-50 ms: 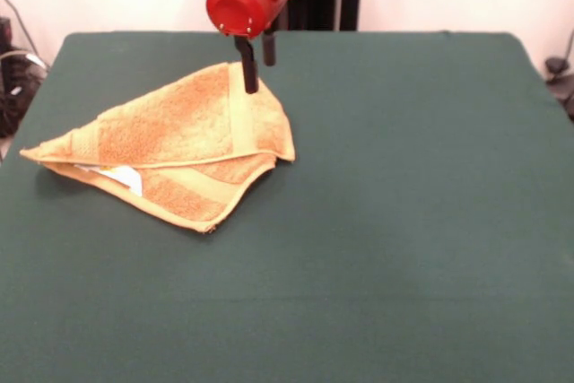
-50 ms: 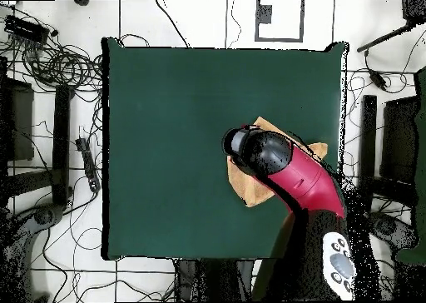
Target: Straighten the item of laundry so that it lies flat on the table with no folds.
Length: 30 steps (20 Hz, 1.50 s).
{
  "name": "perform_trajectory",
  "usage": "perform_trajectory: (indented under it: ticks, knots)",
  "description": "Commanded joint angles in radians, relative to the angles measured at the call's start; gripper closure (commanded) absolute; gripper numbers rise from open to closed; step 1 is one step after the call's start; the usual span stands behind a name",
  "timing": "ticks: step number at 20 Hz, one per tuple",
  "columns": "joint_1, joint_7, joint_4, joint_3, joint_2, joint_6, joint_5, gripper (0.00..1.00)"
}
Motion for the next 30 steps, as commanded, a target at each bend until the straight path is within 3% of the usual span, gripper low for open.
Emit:
perform_trajectory:
  ticks: [1,6,14,27,30]
  knots:
    - [0.043,0.124,0.003,0.029,0.027,0.093,-0.004,0.00]
    - [0.068,0.157,-0.009,-0.002,0.009,0.141,-0.010,0.00]
    - [0.061,0.138,-0.011,0.002,0.038,0.107,-0.006,0.00]
    - [0.013,0.078,0.068,0.082,0.090,-0.105,0.020,0.00]
    - [-0.005,0.064,0.038,0.095,0.122,-0.134,0.017,0.00]
